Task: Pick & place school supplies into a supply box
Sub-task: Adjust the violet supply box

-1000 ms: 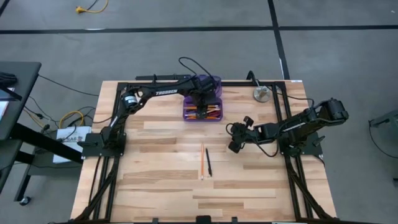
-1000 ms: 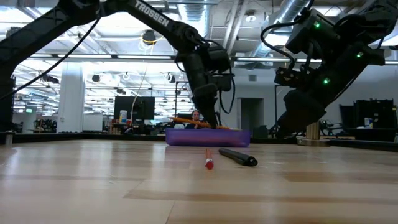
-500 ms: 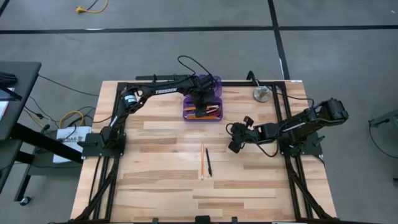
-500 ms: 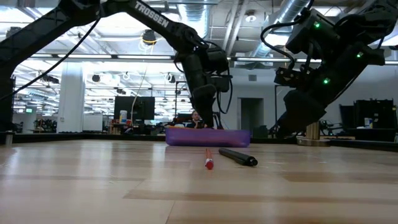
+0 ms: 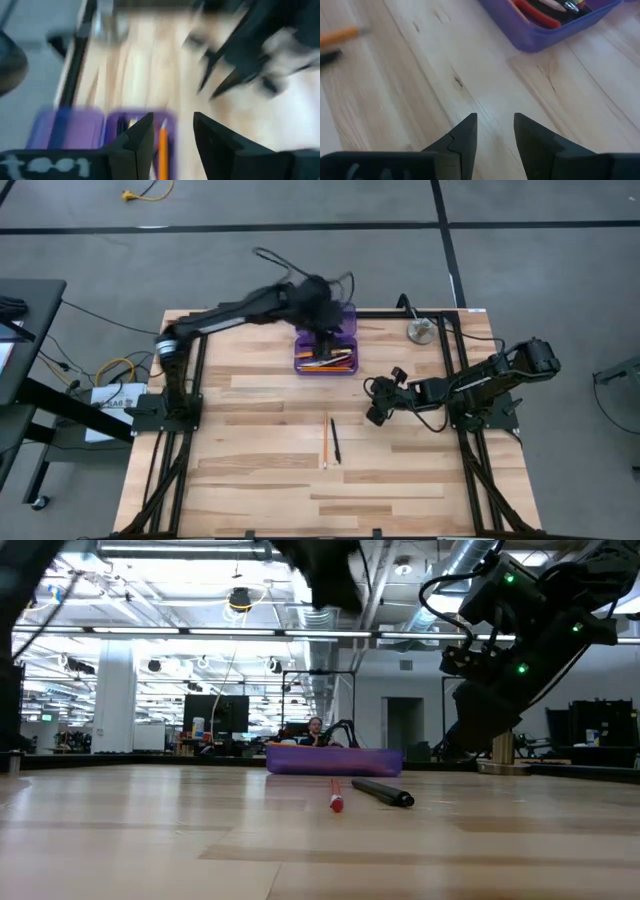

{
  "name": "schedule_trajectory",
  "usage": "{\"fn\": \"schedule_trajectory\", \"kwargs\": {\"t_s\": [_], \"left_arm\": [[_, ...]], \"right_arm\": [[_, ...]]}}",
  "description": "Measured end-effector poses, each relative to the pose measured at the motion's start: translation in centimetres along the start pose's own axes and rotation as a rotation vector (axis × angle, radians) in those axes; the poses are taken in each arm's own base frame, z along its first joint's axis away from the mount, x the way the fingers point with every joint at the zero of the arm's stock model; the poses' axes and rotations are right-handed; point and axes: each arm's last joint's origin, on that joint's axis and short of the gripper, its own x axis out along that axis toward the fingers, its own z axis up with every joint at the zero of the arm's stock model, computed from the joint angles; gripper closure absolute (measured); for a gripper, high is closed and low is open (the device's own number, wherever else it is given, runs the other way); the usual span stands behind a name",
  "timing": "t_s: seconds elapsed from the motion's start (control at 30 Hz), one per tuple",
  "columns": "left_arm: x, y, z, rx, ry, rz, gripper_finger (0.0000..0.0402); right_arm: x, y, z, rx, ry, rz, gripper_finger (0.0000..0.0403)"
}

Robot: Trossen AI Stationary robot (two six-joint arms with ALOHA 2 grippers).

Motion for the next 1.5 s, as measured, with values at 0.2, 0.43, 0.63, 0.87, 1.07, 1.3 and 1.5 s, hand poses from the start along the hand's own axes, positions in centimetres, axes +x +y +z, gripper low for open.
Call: {"fn": "schedule_trajectory", "kwargs": {"t_s": [0.2, 0.43, 0.63, 0.87, 1.07, 1.3, 1.5], "left_arm": [[-7.7, -4.3, 1.3, 0.115, -0.310, -0.206, 0.0278], [-8.9, -9.0, -4.1, 0.085, -0.482, -0.262, 0.0278], [-7.5, -13.1, -11.6, 0.017, -0.728, -0.253, 0.0278], [-7.3, -15.1, -19.9, -0.062, -0.966, -0.166, 0.0278], [-6.7, -15.1, -24.1, -0.071, -0.883, -0.168, 0.0278], [-5.3, -14.7, -26.7, -0.042, -0.638, -0.123, 0.0278], [-5.0, -14.2, -27.1, -0.008, -0.581, -0.095, 0.0278]], "right_arm": [[0.0, 0.2, 0.5, 0.108, -0.048, 0.023, 0.0280], [-0.1, 0.4, 1.2, 0.138, -0.107, 0.050, 0.0280], [-0.1, 0.4, 2.5, 0.102, -0.225, 0.074, 0.0280], [-0.6, 0.4, 5.0, 0.209, -0.392, 0.156, 0.0280], [-1.0, 0.0, 8.6, 0.140, -0.402, 0.299, 0.0280], [-1.3, -3.1, 13.4, -0.004, -0.227, 0.191, 0.0280], [-1.4, -6.6, 16.3, -0.081, -0.119, 0.270, 0.0280]]}}
